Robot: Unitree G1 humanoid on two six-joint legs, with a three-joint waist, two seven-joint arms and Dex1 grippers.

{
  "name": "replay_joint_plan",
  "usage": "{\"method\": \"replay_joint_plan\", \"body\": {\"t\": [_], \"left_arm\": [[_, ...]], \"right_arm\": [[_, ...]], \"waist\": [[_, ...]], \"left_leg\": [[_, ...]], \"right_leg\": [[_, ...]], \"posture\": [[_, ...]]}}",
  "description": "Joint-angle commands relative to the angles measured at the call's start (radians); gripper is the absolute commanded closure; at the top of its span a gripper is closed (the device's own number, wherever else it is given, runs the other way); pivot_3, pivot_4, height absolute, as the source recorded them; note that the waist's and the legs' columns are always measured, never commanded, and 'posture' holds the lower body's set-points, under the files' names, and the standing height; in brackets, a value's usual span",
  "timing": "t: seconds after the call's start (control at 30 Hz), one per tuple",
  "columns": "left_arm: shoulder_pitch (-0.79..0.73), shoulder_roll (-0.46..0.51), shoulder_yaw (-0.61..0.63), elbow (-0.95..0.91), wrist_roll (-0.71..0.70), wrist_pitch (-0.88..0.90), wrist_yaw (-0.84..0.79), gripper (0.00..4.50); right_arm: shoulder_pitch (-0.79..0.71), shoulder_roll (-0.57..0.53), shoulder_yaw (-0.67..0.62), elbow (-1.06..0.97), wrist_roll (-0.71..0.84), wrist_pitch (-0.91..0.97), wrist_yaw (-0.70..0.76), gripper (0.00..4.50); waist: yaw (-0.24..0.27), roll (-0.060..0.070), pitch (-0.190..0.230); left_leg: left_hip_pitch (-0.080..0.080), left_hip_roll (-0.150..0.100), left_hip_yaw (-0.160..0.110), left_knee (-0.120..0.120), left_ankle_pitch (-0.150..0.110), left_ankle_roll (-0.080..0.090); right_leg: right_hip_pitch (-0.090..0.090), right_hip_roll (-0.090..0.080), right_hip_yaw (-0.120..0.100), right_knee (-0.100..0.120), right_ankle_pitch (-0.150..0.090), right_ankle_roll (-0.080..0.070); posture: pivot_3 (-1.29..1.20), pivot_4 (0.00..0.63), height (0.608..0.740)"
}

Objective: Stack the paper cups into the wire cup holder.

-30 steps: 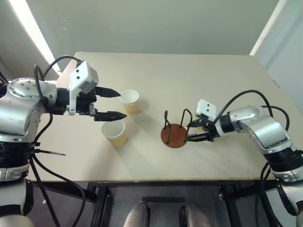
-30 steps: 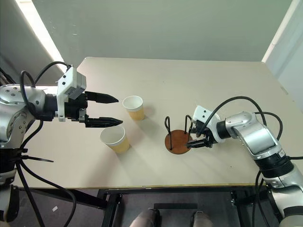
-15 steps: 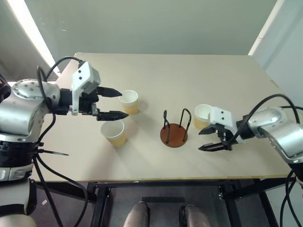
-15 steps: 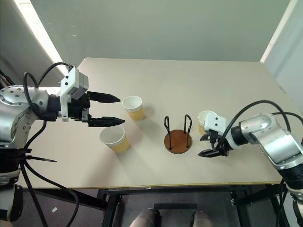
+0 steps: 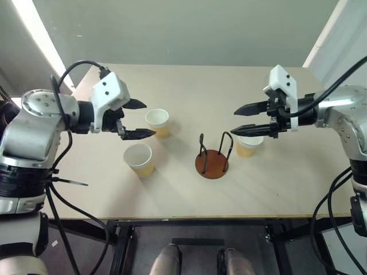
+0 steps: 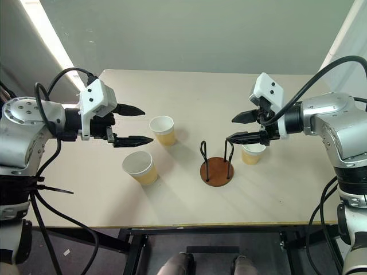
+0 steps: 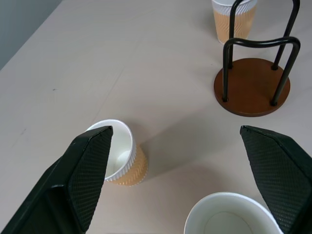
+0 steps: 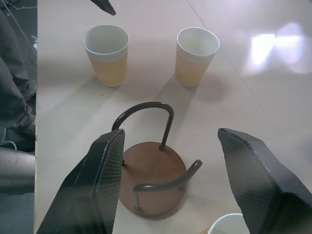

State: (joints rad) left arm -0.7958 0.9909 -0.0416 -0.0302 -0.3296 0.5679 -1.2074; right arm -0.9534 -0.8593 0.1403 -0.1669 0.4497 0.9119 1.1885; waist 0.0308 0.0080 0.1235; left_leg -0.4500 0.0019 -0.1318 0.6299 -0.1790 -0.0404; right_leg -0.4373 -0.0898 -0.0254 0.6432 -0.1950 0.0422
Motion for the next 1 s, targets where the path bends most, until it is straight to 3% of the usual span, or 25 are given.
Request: {"method": "replay_joint_plan", "body": {"t": [0.03,0.23,0.47,0.7,1.0], "left_arm": [[0.018,0.067,0.009,-0.095,-0.005,-0.032,-0.074,0.0],[0.147,0.212,0.028,-0.236,0.003,-0.054,-0.171,0.0],[0.286,0.325,0.064,-0.309,0.023,-0.013,-0.143,0.0],[0.394,0.331,0.074,-0.378,0.013,0.024,-0.113,0.0],[0.378,0.307,-0.009,-0.302,0.092,-0.031,-0.087,0.0]], "right_arm": [[-0.033,-0.013,-0.031,-0.027,0.023,0.004,0.004,1.37],[-0.041,-0.03,-0.012,-0.025,0.037,0.015,0.039,1.37],[-0.054,-0.023,0.009,-0.026,0.058,0.017,0.083,1.37],[-0.098,-0.005,0.038,-0.01,0.057,0.004,0.122,1.37],[-0.103,0.002,0.036,-0.019,0.051,0.007,0.124,1.37]], "waist": [[-0.001,0.0,0.0],[-0.005,0.0,0.0],[-0.007,0.0,0.0],[-0.007,0.0,0.0],[-0.007,0.0,0.0]], "left_leg": [[0.0,0.0,0.0,0.0,0.0,0.0],[0.0,0.0,0.0,0.0,-0.002,0.001],[0.001,0.001,0.0,0.0,-0.003,0.002],[0.002,0.001,0.0,-0.001,-0.003,0.002],[0.002,0.001,-0.001,-0.001,-0.005,0.0]], "right_leg": [[0.0,0.0,0.0,0.0,0.0,0.0],[-0.001,0.0,0.0,0.0,-0.001,0.0],[-0.001,0.0,0.0,0.001,-0.002,-0.003],[-0.001,0.0,0.0,0.002,-0.003,-0.005],[-0.001,0.0,0.0,0.002,-0.004,-0.007]], "posture": [[0.0,0.15,0.74],[0.0,0.15,0.74],[0.0,0.15,0.74],[0.0,0.15,0.74],[0.0,0.15,0.74]]}}
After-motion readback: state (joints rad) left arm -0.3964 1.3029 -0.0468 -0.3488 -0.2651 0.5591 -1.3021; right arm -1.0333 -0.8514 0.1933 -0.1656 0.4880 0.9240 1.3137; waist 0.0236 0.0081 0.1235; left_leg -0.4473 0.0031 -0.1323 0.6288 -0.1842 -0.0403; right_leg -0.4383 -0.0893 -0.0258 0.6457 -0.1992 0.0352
